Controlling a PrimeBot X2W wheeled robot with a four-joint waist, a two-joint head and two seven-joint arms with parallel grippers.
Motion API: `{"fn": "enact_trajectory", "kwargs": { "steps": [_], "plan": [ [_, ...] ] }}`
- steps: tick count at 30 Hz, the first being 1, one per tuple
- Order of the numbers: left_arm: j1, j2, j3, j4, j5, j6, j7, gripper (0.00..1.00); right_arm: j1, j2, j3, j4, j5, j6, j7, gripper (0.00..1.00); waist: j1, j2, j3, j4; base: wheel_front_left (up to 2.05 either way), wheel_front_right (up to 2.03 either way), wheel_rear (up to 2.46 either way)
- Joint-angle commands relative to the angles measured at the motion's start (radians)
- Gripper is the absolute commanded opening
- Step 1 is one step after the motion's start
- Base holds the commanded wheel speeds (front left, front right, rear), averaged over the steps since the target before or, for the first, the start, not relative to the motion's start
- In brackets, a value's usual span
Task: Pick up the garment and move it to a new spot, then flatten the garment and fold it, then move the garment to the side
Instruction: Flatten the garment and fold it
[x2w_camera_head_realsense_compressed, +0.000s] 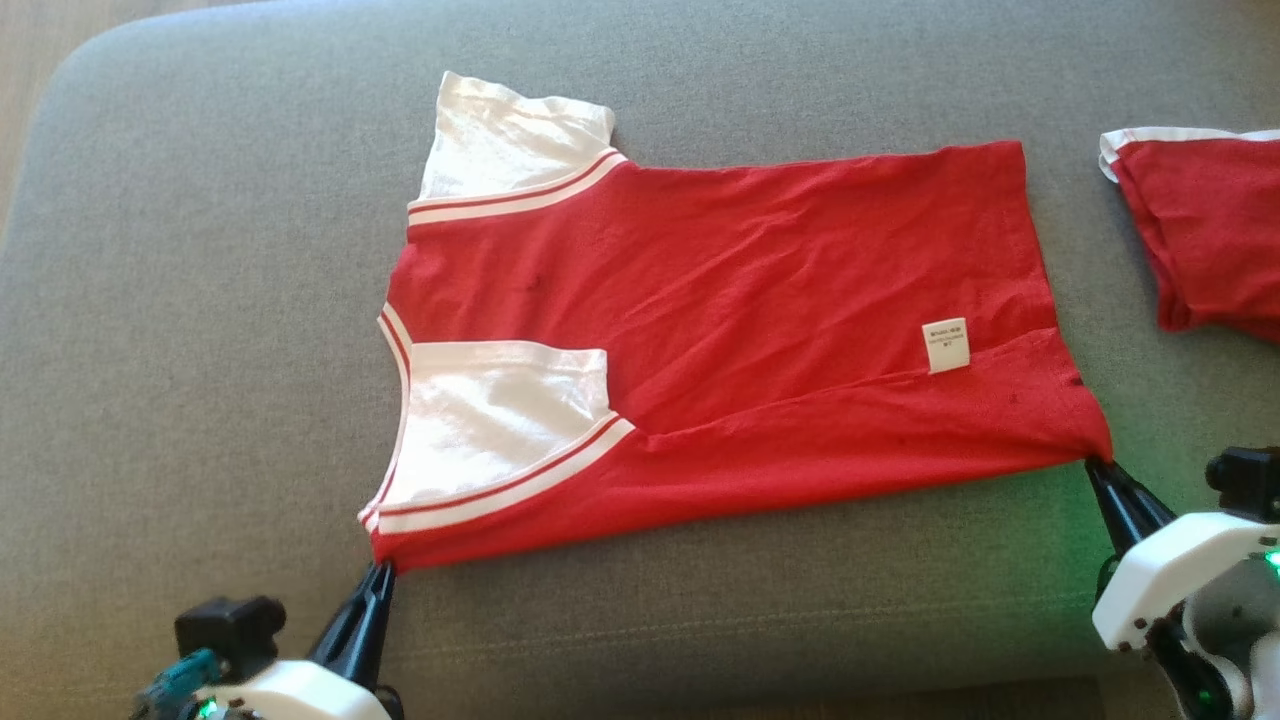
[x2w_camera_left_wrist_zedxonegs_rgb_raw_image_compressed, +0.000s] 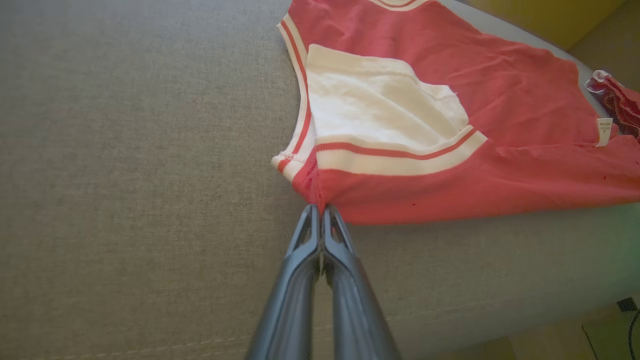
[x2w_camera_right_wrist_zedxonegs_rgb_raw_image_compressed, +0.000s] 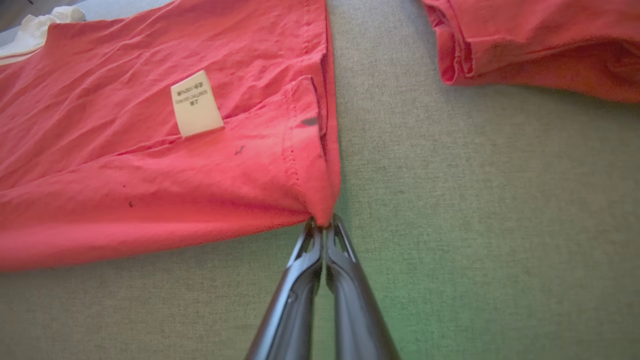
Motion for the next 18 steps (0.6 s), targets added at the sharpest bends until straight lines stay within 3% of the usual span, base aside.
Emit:
{"fn": "enact_trajectory", "kwargs": {
  "steps": [1,2,3,4,12,18],
  "plan": [
    [-0.029,0.014,0.034,-0.021,-0.003,0.002,0.007,0.05,-0.009,-0.014,0.018,-0.041,-0.005,0.000,0.003,0.43,0.0000,0.0000,-0.003,0.000,0.00,0.00,0.00],
    [-0.031,0.017,0.029,-0.015,-0.004,0.002,0.021,0.34,-0.008,-0.008,0.018,-0.046,-0.005,0.000,0.007,0.76,0.0000,0.0000,-0.007,0.001,0.00,0.00,0.00],
    [-0.033,0.020,0.026,-0.011,-0.004,0.003,0.033,0.67,-0.007,-0.004,0.016,-0.054,-0.005,0.000,0.010,1.00,0.0000,0.0000,-0.010,0.002,0.00,0.00,0.00],
    [-0.035,0.022,0.024,-0.008,-0.004,0.006,0.043,1.00,-0.006,-0.002,0.013,-0.064,-0.008,0.000,0.011,1.00,0.0000,0.0000,-0.013,0.002,0.00,0.00,0.00],
    [-0.078,0.083,0.037,-0.069,0.022,0.023,0.113,1.00,-0.033,0.009,0.022,-0.197,-0.108,0.000,0.038,1.00,0.0000,0.0000,-0.022,-0.029,0.00,0.00,0.00],
    [-0.274,0.142,0.076,-0.150,0.058,0.031,0.155,1.00,-0.082,0.030,0.053,-0.280,-0.136,0.000,0.042,1.00,0.0000,0.0000,0.008,-0.059,0.00,0.00,0.00]
  ]
}}
